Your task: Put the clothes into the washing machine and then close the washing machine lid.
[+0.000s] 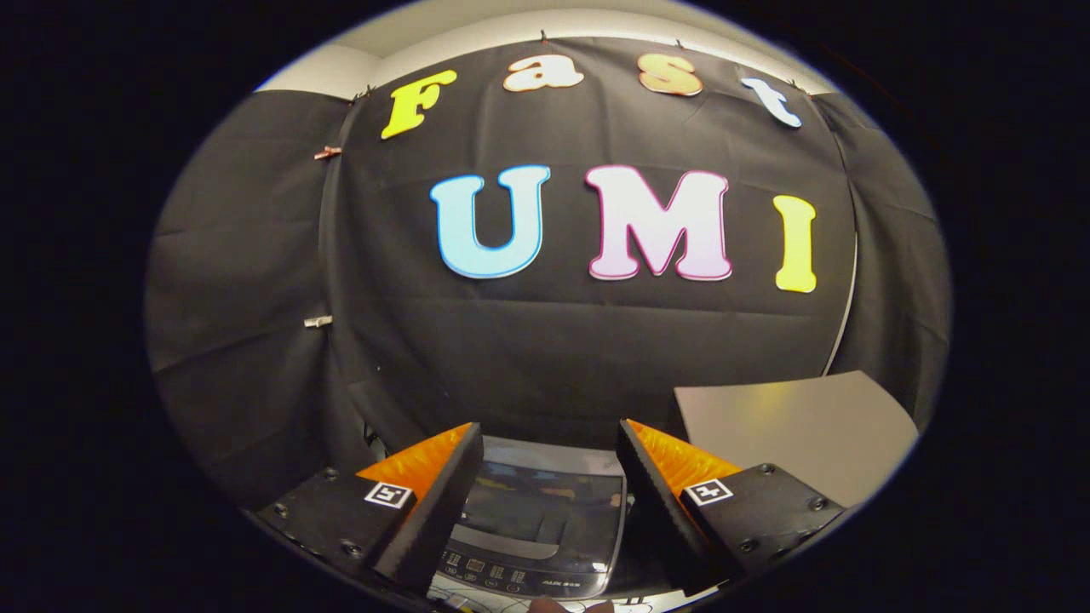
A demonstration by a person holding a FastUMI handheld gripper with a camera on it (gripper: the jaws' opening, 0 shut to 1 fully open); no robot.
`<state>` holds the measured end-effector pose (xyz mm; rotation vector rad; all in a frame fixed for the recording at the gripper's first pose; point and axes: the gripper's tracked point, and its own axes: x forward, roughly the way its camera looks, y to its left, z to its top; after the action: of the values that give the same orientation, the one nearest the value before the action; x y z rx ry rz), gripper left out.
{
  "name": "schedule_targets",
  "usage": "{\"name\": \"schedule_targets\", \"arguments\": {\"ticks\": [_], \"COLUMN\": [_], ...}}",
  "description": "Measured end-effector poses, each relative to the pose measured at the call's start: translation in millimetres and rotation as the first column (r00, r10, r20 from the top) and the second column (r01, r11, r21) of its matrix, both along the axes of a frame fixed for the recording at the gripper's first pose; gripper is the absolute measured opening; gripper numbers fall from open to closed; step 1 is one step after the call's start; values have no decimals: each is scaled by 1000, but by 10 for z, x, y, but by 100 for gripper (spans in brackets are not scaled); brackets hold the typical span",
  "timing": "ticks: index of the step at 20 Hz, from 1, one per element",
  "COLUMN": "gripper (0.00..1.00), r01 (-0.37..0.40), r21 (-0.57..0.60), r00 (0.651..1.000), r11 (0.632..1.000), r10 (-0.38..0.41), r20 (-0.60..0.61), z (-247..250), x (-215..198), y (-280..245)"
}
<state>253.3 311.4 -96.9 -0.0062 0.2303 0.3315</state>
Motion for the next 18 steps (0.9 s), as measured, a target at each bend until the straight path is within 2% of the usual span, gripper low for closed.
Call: {"name": "schedule_targets", "arguments": {"ticks": [7,10,18], "gripper": [99,99,99], "r01": [42,40,110], "r21": [27,10,23], "r00": [983,979,961], "r11": [999,999,994], "r10": [-46,-41,-112], "r20": [176,199,251], "z": [801,976,1285], "x": [-342,-541,-1077], "y": [-454,-543,-1033]}}
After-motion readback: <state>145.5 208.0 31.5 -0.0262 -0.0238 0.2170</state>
